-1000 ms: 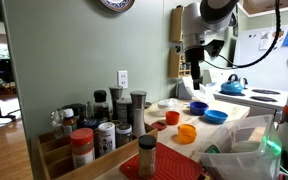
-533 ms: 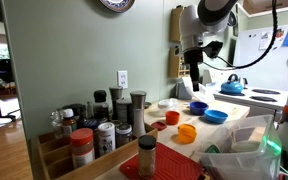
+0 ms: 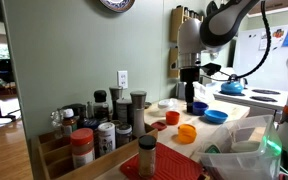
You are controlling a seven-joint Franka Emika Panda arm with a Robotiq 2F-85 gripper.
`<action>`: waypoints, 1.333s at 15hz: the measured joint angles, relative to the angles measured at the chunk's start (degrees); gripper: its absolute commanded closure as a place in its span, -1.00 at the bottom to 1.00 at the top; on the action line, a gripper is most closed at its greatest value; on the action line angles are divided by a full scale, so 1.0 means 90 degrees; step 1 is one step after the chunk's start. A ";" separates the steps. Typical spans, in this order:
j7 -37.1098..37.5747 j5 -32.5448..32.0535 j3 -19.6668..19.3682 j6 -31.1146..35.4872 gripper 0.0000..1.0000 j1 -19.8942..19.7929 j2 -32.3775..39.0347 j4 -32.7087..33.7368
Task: Move the orange bowl to the right then put the orange lid on top of the bowl
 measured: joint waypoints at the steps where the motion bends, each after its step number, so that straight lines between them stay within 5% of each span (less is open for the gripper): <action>1: 0.0003 -0.0032 0.0034 0.0172 -1.00 0.0017 0.0110 -0.0044; 10: 0.0522 -0.1028 0.0041 0.1278 -0.97 -0.0017 0.1198 -0.0113; 12: 0.0660 -0.1291 -0.0004 0.1436 -0.47 -0.0041 0.1377 -0.0111; 20: 0.0934 -0.1834 -0.0215 0.1489 0.72 -0.0086 0.1726 -0.0016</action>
